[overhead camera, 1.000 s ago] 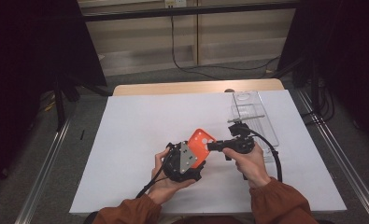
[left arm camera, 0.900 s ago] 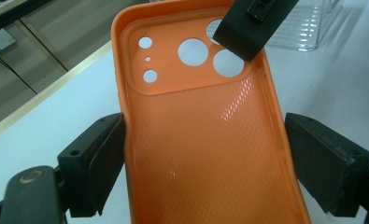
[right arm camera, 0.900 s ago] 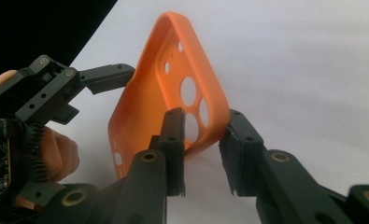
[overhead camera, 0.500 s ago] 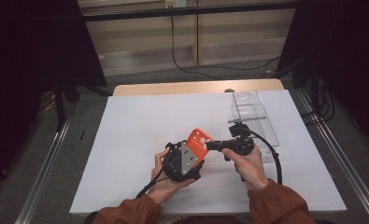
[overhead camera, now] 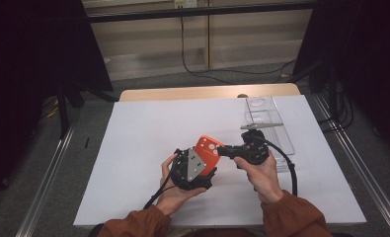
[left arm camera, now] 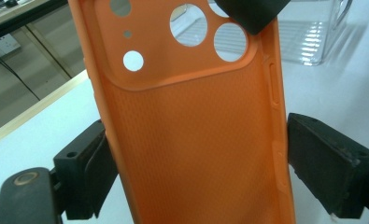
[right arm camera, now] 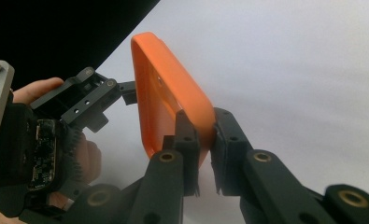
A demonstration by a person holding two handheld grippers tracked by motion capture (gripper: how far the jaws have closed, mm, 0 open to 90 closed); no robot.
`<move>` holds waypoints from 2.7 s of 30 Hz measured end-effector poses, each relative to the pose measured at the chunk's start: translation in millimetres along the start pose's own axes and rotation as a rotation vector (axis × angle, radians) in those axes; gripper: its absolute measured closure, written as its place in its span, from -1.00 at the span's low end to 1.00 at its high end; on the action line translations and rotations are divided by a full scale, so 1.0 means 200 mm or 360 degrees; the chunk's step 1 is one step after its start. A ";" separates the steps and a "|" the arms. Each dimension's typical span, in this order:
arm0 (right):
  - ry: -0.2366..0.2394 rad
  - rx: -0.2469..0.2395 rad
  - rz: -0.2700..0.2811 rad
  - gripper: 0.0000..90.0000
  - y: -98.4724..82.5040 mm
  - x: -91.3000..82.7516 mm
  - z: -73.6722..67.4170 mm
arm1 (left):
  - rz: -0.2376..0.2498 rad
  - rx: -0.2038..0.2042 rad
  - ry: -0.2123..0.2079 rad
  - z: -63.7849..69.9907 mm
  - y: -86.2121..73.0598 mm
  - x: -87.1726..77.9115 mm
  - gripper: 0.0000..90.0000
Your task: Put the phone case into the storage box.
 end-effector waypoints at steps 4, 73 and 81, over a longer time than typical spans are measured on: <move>-0.0020 -0.0016 0.0017 0.82 0.01 -0.01 0.01 | 0.0033 -0.0073 -0.0014 -0.02 0.01 0.00 -0.85; -0.0315 -0.0230 0.0333 0.82 0.19 -0.39 0.30 | 0.0312 -0.0610 0.0065 -0.49 -0.26 -0.31 -0.97; -0.0348 -0.0245 0.0356 0.82 0.25 -0.43 0.32 | 0.0263 -0.0635 0.0121 -0.53 -0.32 -0.36 -0.98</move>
Point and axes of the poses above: each handheld gripper's, and its own axes: x roughly forward along the jaws, y roughly out of its top, z roughly to its right, the point moved 6 cm from there along x, roughly forward along the jaws, and after that the axes turned 8 degrees about y, right-handed, at the moved point
